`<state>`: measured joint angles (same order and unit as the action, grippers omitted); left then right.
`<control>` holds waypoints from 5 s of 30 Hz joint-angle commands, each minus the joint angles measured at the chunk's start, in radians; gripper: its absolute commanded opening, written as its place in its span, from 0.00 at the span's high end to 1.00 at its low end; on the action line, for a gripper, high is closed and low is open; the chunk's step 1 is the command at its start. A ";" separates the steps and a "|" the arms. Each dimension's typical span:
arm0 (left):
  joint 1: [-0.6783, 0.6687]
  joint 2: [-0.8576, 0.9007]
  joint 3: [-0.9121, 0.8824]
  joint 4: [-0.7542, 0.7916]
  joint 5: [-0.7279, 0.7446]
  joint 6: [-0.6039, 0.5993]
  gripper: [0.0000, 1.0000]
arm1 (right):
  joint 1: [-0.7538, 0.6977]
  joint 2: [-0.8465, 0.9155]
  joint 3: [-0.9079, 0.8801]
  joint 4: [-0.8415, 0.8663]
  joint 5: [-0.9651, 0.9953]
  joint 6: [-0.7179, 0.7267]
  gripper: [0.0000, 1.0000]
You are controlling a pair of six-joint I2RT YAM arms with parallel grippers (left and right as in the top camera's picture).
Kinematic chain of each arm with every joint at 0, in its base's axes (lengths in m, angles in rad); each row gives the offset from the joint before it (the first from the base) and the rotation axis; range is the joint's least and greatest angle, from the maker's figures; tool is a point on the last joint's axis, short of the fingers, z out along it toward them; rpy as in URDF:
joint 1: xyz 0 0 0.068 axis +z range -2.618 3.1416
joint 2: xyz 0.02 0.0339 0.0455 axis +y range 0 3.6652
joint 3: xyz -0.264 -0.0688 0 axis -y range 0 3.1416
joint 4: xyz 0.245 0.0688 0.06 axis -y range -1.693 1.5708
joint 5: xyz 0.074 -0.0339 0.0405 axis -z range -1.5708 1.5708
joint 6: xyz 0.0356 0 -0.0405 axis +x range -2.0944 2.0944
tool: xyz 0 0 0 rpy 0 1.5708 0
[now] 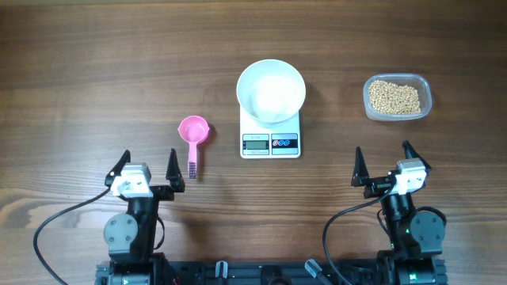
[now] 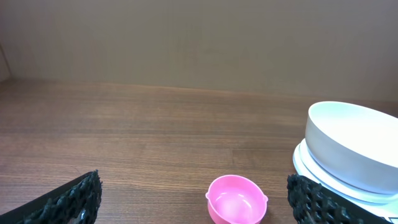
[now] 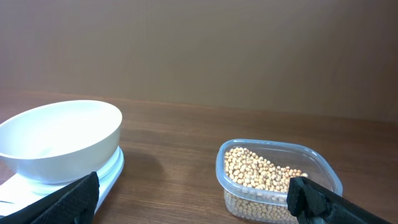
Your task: Scoop item into bowl and weigh 150g on scale
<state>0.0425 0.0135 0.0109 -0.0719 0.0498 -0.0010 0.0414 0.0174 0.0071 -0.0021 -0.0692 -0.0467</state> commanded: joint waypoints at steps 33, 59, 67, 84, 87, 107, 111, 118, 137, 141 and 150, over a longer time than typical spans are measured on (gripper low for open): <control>0.009 0.005 -0.005 -0.004 -0.006 0.016 0.00 | 0.004 -0.005 -0.002 0.003 0.017 -0.006 0.00; 0.009 0.005 -0.005 -0.004 -0.006 0.016 0.00 | 0.004 -0.005 -0.002 0.003 0.017 -0.005 0.00; 0.009 0.005 -0.005 -0.004 -0.006 0.016 0.00 | 0.004 -0.005 -0.002 0.003 0.017 -0.006 0.00; 0.009 0.006 -0.005 0.003 0.039 0.016 0.00 | 0.004 -0.005 -0.002 0.034 -0.241 0.005 0.00; 0.009 0.006 -0.005 0.006 0.051 0.016 0.00 | 0.004 -0.005 -0.002 0.121 -0.290 0.082 0.00; 0.038 0.053 0.161 0.097 0.065 -0.090 0.00 | -0.004 0.581 0.878 -0.079 0.037 -0.164 0.00; 0.063 0.210 0.370 -0.064 0.119 -0.097 0.00 | -0.004 0.896 1.254 -0.390 -0.099 -0.163 0.00; 0.065 0.719 0.981 -0.602 0.299 -0.061 0.00 | -0.004 1.178 1.436 -0.451 -0.509 -0.160 0.00; 0.065 1.329 1.539 -1.209 0.251 -0.060 0.00 | -0.004 1.355 1.435 -0.688 -0.522 0.232 0.00; 0.066 1.428 1.508 -1.222 0.245 -0.060 0.00 | -0.004 1.355 1.435 -0.721 -0.481 0.233 0.00; 0.069 1.554 1.313 -1.258 0.328 -0.104 0.00 | -0.004 1.355 1.434 -0.867 -0.454 0.232 0.00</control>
<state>0.1051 1.5589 1.3960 -1.3334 0.3225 -0.1108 0.0376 1.3708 1.4258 -0.8333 -0.5629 0.1764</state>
